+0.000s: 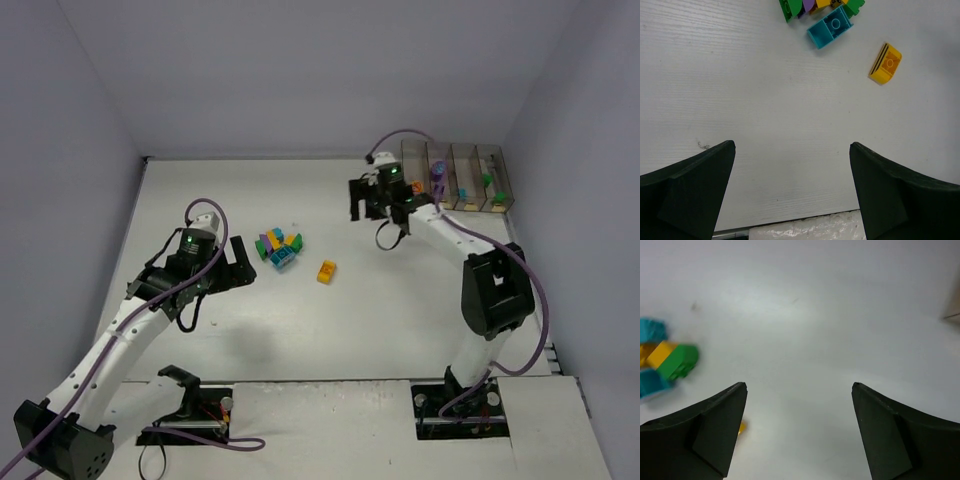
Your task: Sort the legos into containers by color
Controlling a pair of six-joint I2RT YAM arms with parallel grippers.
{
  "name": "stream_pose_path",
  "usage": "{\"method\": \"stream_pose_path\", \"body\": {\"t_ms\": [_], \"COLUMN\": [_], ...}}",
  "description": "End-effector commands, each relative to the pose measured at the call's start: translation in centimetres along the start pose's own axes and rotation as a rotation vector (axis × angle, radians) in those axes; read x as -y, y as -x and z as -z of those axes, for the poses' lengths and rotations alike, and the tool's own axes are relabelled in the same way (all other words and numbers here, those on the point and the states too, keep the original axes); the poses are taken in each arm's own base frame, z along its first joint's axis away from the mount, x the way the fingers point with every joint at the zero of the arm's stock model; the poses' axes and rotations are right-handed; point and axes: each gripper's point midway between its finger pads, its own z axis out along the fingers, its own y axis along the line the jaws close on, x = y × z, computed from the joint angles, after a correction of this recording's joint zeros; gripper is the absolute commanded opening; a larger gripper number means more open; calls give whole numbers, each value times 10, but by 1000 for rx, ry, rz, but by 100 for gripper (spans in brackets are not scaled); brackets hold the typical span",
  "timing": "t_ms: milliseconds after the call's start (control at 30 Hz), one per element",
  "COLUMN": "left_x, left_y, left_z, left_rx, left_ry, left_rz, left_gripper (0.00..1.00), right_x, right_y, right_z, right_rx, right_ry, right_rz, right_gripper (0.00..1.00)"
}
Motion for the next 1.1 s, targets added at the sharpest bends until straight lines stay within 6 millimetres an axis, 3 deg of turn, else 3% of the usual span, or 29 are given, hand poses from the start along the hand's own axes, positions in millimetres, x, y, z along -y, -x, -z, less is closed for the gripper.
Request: {"method": "stream_pose_path", "body": {"t_ms": [0, 33, 67, 100, 200, 300, 533, 667, 700, 800, 900, 1000, 1067], "left_x": [13, 12, 13, 13, 13, 12, 4, 1, 1, 1, 3, 5, 7], "left_y": [19, 17, 15, 15, 11, 10, 4, -1, -1, -2, -2, 1, 4], "left_z": [8, 7, 8, 9, 11, 15, 22, 23, 22, 19, 14, 12, 9], "left_rx": [65, 58, 50, 51, 45, 45, 49, 48, 49, 43, 35, 38, 42], "left_ry": [-55, -52, -61, -62, -73, -75, -61, -56, -57, -55, -54, -60, -59], "left_rz": [-15, -16, -17, -17, -19, -20, -22, -17, -16, -11, -7, -5, -5], "left_gripper": [90, 90, 90, 90, 90, 90, 90, 90, 90, 90, 90, 90, 90], "right_x": [-59, -68, -93, -95, -120, -132, -147, -142, -139, -125, -103, -69, -45], "right_y": [-34, -52, -70, -68, -95, -116, -145, -165, -167, -159, -128, -93, -55], "right_z": [15, 16, 23, 25, 29, 24, 7, 0, 0, 6, 11, 3, -4], "right_rx": [-21, -49, -51, -47, -57, -88, -161, -200, -202, -159, -90, -51, -11], "right_ry": [18, 3, -20, -20, -61, -113, -151, -196, -207, -260, -298, -308, -261], "right_rz": [-44, -103, -141, -190, -216, -246, -268, -256, -250, -235, -228, -237, -189], "right_gripper": [83, 83, 83, 83, 81, 79, 72, 63, 55, 30, 6, 0, 0]}}
